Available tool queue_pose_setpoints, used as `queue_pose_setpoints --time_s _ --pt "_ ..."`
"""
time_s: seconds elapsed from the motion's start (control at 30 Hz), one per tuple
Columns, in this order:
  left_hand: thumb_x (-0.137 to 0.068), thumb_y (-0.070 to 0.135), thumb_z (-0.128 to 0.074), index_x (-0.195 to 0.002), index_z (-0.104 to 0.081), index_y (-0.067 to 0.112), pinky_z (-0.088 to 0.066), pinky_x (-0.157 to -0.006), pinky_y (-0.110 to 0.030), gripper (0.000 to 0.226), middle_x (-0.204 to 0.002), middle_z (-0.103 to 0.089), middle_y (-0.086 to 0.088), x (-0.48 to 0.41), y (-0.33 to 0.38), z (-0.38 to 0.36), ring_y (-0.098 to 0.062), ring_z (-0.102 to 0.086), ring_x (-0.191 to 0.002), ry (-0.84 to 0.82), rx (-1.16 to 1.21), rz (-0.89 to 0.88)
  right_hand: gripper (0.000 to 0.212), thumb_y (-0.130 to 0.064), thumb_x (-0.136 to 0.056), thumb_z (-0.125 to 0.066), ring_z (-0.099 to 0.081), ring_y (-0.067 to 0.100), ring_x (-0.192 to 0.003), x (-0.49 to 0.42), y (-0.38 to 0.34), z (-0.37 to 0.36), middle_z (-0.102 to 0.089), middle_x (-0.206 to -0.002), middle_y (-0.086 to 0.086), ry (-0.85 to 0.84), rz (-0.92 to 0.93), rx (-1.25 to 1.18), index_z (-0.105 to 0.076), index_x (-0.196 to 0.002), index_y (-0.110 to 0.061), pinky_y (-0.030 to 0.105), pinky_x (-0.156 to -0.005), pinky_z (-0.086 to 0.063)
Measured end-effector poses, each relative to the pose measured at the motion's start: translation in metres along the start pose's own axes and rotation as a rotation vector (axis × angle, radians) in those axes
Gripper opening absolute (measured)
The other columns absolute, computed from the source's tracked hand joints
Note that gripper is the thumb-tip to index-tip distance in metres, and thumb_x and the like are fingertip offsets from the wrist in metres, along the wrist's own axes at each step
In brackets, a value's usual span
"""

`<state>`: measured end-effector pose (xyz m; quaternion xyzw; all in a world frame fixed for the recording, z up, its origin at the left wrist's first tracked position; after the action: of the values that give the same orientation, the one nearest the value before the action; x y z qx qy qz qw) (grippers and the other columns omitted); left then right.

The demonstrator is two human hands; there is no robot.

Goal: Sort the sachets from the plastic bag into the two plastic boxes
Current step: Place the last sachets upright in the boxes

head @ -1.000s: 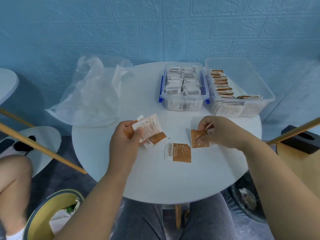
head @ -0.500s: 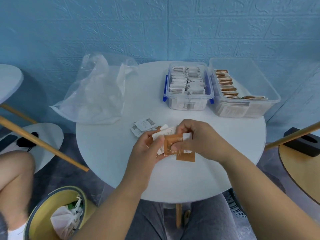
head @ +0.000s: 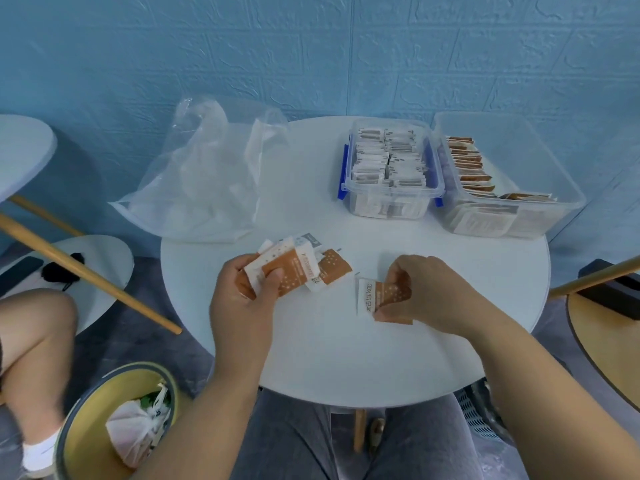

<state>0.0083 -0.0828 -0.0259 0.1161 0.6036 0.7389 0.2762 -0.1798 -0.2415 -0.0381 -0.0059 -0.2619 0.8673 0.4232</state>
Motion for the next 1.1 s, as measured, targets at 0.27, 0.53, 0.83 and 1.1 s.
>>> queue_pose_setpoints --time_s 0.27,0.53,0.83,1.1 --pt "-0.085 0.027 -0.063 -0.107 -0.052 0.024 -0.044 -0.063 -0.002 0.024 -0.097 -0.059 0.019 -0.003 -0.008 0.011 0.012 -0.057 -0.086 0.093 0.05 0.014 0.014 -0.027 -0.08 -0.07 -0.049 0.003 -0.064 -0.018 -0.04 0.016 -0.061 -0.082 -0.003 0.055 0.231 -0.393 -0.065 -0.088 -0.016 0.011 -0.059 -0.038" --pt "-0.09 0.028 -0.057 -0.105 -0.049 0.029 -0.05 -0.075 -0.021 0.017 -0.102 -0.062 0.01 -0.011 -0.015 0.002 -0.006 -0.062 -0.093 0.01 0.12 0.055 0.022 -0.03 -0.095 -0.046 -0.058 0.017 -0.083 -0.02 -0.058 -0.007 -0.066 -0.096 0.0 0.07 0.414 -0.082 -0.055 -0.109 -0.015 0.024 -0.07 -0.041" --pt "-0.094 0.014 -0.05 -0.109 -0.046 0.017 -0.036 -0.06 0.002 0.016 -0.102 -0.054 0.006 -0.035 0.01 -0.065 -0.01 -0.055 -0.087 -0.249 -0.145 -0.058 0.006 -0.028 -0.091 -0.054 -0.057 0.0 -0.069 0.013 -0.001 0.016 -0.065 -0.075 -0.012 0.125 0.279 -0.234 -0.056 -0.089 -0.034 0.013 -0.062 -0.041" --pt "-0.093 0.017 -0.053 -0.106 -0.047 0.024 -0.041 -0.062 -0.001 0.016 -0.1 -0.059 0.008 -0.024 0.012 -0.077 0.0 -0.057 -0.083 -0.254 -0.048 -0.007 0.002 -0.025 -0.087 -0.06 -0.054 0.007 -0.091 0.007 0.002 0.018 -0.054 -0.104 -0.01 -0.065 0.199 -0.397 -0.059 -0.086 -0.025 0.015 -0.074 -0.04"
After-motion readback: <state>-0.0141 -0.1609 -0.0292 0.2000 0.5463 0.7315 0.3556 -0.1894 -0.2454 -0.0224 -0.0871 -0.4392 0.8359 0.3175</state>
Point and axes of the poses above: each hand's wrist, its own x-axis away from the middle knuckle, its own z-axis out of the back of the hand, y = z × x, the point moved 9 cm from there along -x, towards the middle knuckle
